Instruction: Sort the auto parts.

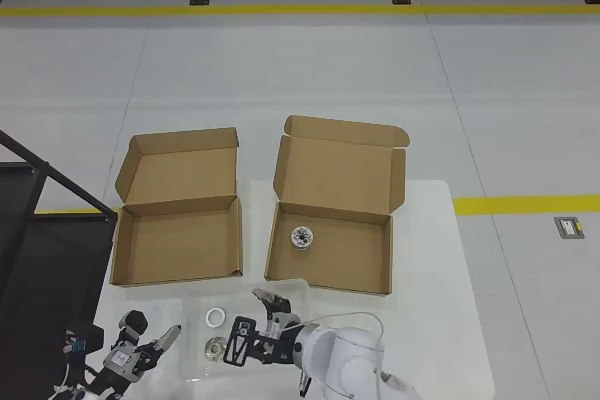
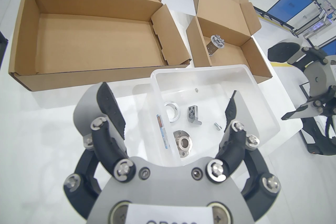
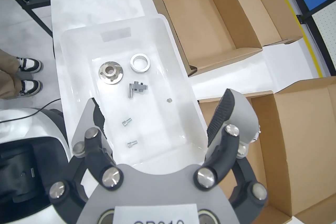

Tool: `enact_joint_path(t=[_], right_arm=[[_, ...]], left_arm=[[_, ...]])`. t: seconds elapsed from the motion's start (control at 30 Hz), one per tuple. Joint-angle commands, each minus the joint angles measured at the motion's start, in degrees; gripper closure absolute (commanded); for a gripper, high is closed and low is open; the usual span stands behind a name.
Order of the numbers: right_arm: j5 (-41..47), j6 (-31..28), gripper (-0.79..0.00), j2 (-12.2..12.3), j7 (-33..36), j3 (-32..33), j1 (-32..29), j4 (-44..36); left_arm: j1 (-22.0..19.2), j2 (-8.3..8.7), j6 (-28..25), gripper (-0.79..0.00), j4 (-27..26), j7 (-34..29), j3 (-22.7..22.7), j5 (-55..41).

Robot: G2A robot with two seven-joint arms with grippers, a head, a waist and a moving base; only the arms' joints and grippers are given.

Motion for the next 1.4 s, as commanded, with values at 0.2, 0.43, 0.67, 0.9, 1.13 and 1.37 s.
enact_joint_path(t=[0.2, 0.43, 0.67, 0.9, 1.13, 1.37], right_arm=[[3.38, 14.46, -0.785, -2.37, 8.88, -5.23, -1.23, 2.01], [3.38, 14.46, -0.785, -2.37, 8.88, -5.23, -1.23, 2.01], [2.5, 15.57, -0.785, -2.41, 9.22, -5.44, -1.55, 2.49], [-0.44, 35.9, -0.785, -5.87, 23.5, -10.41, -0.52, 4.27], [3.67, 39.28, -0.44, -9.12, 31.16, -11.94, 4.7, 10.63], [8.52, 39.66, -0.366, -11.96, 34.84, -12.3, 9.74, 19.52]], left_arm=[[0.0, 0.0, 0.0, -0.785, 0.0, 0.0, 0.0, 0.0], [0.0, 0.0, 0.0, -0.785, 0.0, 0.0, 0.0, 0.0], [0.0, 0.0, 0.0, -0.785, 0.0, 0.0, 0.0, 0.0], [0.0, 0.0, 0.0, -0.785, 0.0, 0.0, 0.0, 0.0], [0.0, 0.0, 0.0, -0.785, 0.0, 0.0, 0.0, 0.0], [0.0, 0.0, 0.0, -0.785, 0.0, 0.0, 0.0, 0.0]])
